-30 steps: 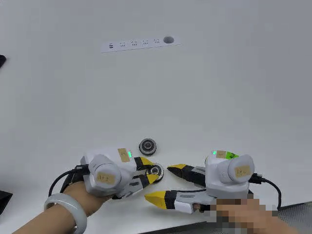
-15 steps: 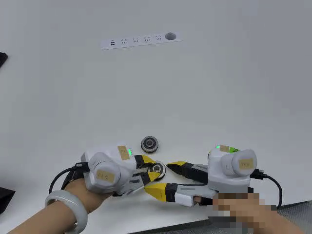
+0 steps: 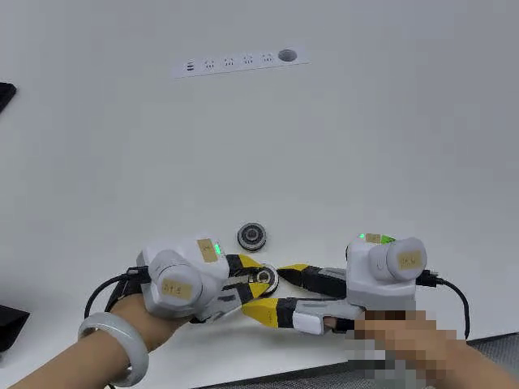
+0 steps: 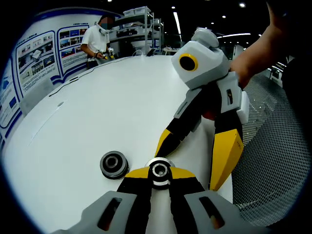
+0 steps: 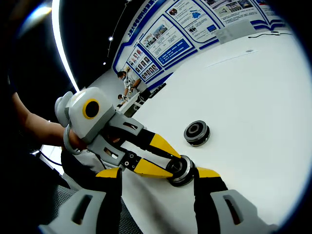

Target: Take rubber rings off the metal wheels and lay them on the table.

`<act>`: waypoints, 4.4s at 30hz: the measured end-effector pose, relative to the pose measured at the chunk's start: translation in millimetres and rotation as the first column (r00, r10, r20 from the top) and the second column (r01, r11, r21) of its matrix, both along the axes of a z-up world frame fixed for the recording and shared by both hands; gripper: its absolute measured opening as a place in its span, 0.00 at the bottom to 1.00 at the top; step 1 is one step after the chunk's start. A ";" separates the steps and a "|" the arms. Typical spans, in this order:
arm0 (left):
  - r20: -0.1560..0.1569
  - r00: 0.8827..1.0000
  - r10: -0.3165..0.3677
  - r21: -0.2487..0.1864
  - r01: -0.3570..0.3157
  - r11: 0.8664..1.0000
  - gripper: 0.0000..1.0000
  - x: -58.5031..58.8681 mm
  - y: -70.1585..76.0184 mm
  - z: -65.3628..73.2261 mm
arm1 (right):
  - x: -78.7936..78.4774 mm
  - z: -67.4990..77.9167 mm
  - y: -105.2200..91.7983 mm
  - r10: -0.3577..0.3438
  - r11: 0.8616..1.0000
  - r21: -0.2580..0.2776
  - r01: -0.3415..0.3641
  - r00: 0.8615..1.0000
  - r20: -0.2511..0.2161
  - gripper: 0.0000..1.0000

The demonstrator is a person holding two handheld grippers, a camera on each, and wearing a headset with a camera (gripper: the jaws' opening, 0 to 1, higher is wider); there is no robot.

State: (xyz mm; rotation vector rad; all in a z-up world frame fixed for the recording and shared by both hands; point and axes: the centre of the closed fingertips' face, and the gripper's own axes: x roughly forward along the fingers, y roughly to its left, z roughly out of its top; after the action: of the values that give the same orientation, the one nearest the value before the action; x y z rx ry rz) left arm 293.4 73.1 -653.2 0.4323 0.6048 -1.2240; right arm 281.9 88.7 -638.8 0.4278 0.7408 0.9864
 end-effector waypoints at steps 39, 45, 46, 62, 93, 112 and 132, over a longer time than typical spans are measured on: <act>-0.004 1.000 0.010 -0.005 -0.010 1.000 0.13 1.5 0.4 0.2 | 4.3 0.8 -3.1 -0.012 1.000 0.028 0.012 0.999 -0.032 0.61; -0.004 1.000 0.011 -0.007 -0.011 1.000 0.13 1.4 0.4 0.0 | 2.9 2.8 -1.2 -0.003 0.999 0.040 0.005 0.999 -0.041 0.61; -0.004 1.000 0.011 -0.007 -0.011 1.000 0.13 1.4 0.5 -0.1 | 2.6 3.9 -1.7 -0.003 0.999 0.042 0.005 0.999 -0.042 0.61; -0.004 1.000 0.013 -0.010 -0.013 1.000 0.13 1.6 0.3 -0.4 | -5.3 6.0 -7.4 -0.001 0.998 0.065 0.007 0.997 -0.083 0.59; -0.004 1.000 0.015 -0.013 -0.015 1.000 0.13 1.8 0.3 -0.3 | 13.4 -17.3 -25.4 -0.140 0.990 -0.013 0.140 0.975 -0.172 0.12; -0.004 1.000 0.020 -0.013 -0.020 1.000 0.13 1.8 0.7 0.0 | 18.0 -20.2 -28.8 -0.163 0.986 -0.065 0.155 0.976 -0.147 0.02; -0.003 1.000 0.017 -0.012 -0.017 1.000 0.13 1.6 0.7 0.0 | 17.0 -10.5 -19.0 -0.144 0.990 -0.029 0.141 0.980 -0.137 0.02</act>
State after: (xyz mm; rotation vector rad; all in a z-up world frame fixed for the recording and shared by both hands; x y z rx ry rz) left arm 295.0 73.8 -653.2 0.4145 0.6020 -1.2118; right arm 298.9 69.7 -649.3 0.5300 0.8327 0.8206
